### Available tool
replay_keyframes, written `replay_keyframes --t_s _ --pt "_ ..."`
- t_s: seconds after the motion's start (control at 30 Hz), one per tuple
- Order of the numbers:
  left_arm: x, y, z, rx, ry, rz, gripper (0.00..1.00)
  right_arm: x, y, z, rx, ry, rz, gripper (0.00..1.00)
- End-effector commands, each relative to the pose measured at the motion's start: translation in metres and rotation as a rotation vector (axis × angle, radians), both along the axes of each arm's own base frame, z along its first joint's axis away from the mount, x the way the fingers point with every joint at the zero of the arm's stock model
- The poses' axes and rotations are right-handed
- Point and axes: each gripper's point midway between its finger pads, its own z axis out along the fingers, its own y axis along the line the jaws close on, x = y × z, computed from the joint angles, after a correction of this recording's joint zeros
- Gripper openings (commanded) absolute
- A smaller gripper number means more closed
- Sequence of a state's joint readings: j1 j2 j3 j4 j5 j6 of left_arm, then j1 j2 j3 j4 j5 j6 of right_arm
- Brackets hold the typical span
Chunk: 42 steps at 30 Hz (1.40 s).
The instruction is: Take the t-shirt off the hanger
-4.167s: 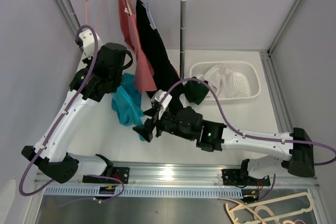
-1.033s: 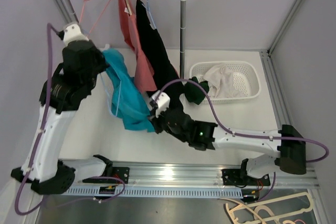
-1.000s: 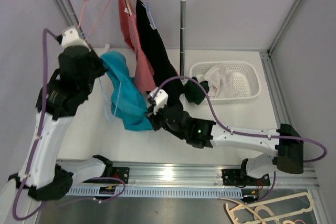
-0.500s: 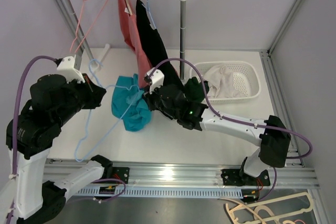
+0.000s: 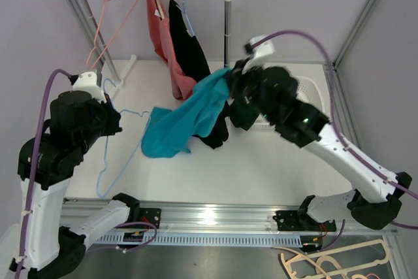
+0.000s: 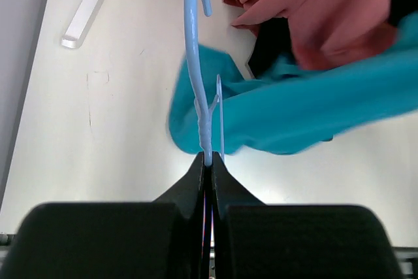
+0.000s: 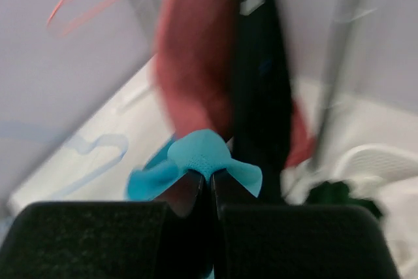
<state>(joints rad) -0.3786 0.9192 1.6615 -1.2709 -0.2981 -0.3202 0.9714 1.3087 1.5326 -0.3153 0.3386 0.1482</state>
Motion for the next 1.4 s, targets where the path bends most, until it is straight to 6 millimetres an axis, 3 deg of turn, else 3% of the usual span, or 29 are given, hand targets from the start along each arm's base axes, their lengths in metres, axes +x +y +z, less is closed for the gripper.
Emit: replay_keyframes --t_s 0.0,0.03,0.07,0.13,0.17,0.23,0.27,0.3,0.37,0.4,0.47,0.5,0.53,0.57,0.6,0.67,0.93,1.03,1.07,1.1,1.13,1.17,1.2,1.23,1.3,1.33,1.37 --pt "0.016 -0.004 0.01 -0.002 -0.053 -0.023 0.01 0.024 -0.061 0.046 0.034 -0.038 -0.161 0.0" --pt "0.018 -0.004 0.012 -0.006 -0.053 -0.022 0.01 0.031 -0.064 0.054 0.047 -0.048 -0.157 0.0" --pt "0.021 -0.006 0.015 -0.015 -0.059 -0.02 0.01 0.041 -0.084 0.087 0.101 -0.099 -0.202 0.0" --pt "0.022 -0.007 0.021 -0.039 -0.076 -0.013 0.01 0.055 -0.092 0.11 0.114 -0.166 -0.232 0.0" --pt "0.024 -0.009 0.026 -0.052 -0.097 -0.019 0.01 0.062 -0.107 0.141 0.176 -0.243 -0.291 0.0" --pt "0.026 -0.012 0.026 -0.06 -0.1 -0.026 0.01 0.076 -0.113 0.161 0.185 -0.303 -0.321 0.0" --pt "0.029 -0.013 0.025 -0.061 -0.092 -0.026 0.01 0.095 -0.107 0.161 0.178 -0.316 -0.34 0.0" --pt "0.03 -0.013 0.027 -0.061 -0.094 -0.024 0.01 0.098 -0.119 0.185 0.206 -0.37 -0.378 0.0" --pt "0.035 -0.013 0.025 -0.055 -0.088 -0.013 0.01 0.123 -0.115 0.19 0.214 -0.401 -0.412 0.0" --pt "0.038 -0.013 0.028 -0.058 -0.097 -0.011 0.01 0.124 -0.126 0.21 0.251 -0.443 -0.435 0.0" --pt "0.043 -0.011 0.027 -0.053 -0.104 0.007 0.01 0.132 -0.131 0.226 0.254 -0.505 -0.461 0.0" --pt "0.046 -0.011 0.028 -0.051 -0.117 0.015 0.01 0.148 -0.131 0.222 0.239 -0.51 -0.486 0.0" --pt "0.052 -0.011 0.028 -0.051 -0.139 0.02 0.01 0.143 -0.141 0.241 0.255 -0.56 -0.51 0.0" --pt "0.055 -0.011 0.03 -0.05 -0.155 0.026 0.01 0.145 -0.146 0.247 0.255 -0.579 -0.528 0.0" --pt "0.057 -0.011 0.032 -0.049 -0.171 0.023 0.01 0.155 -0.147 0.246 0.246 -0.585 -0.54 0.0" --pt "0.065 -0.012 0.034 -0.037 -0.192 0.018 0.01 0.152 -0.168 0.263 0.27 -0.635 -0.583 0.0" --pt "0.084 -0.008 0.03 0.007 -0.185 0.041 0.01 0.147 -0.235 0.292 0.326 -0.737 -0.672 0.0" --pt "0.092 -0.007 0.035 0.005 -0.223 0.044 0.01 0.152 -0.252 0.281 0.308 -0.688 -0.701 0.0" --pt "0.095 -0.008 0.037 -0.001 -0.232 0.036 0.01 0.145 -0.255 0.277 0.292 -0.667 -0.702 0.0" --pt "0.103 -0.009 0.04 -0.004 -0.246 0.036 0.01 0.163 -0.252 0.246 0.242 -0.592 -0.706 0.0" --pt "0.107 -0.005 0.044 -0.007 -0.257 0.045 0.01 0.165 -0.25 0.233 0.253 -0.554 -0.699 0.0" --pt "0.11 -0.007 0.049 -0.017 -0.266 0.035 0.01 0.146 -0.254 0.235 0.268 -0.552 -0.694 0.0" --pt "0.12 -0.007 0.045 -0.017 -0.248 0.039 0.01 0.146 -0.251 0.222 0.263 -0.526 -0.673 0.0" --pt "0.122 -0.004 0.058 -0.024 -0.271 0.05 0.01 0.161 -0.244 0.181 0.226 -0.444 -0.661 0.0" --pt "0.132 -0.005 0.056 -0.031 -0.252 0.039 0.01 0.15 -0.242 0.164 0.221 -0.394 -0.636 0.0" --pt "0.14 -0.002 0.057 -0.029 -0.242 0.047 0.01 0.156 -0.239 0.133 0.189 -0.315 -0.631 0.0" --pt "0.144 -0.001 0.057 -0.03 -0.241 0.051 0.01 0.155 -0.237 0.123 0.183 -0.286 -0.622 0.0"
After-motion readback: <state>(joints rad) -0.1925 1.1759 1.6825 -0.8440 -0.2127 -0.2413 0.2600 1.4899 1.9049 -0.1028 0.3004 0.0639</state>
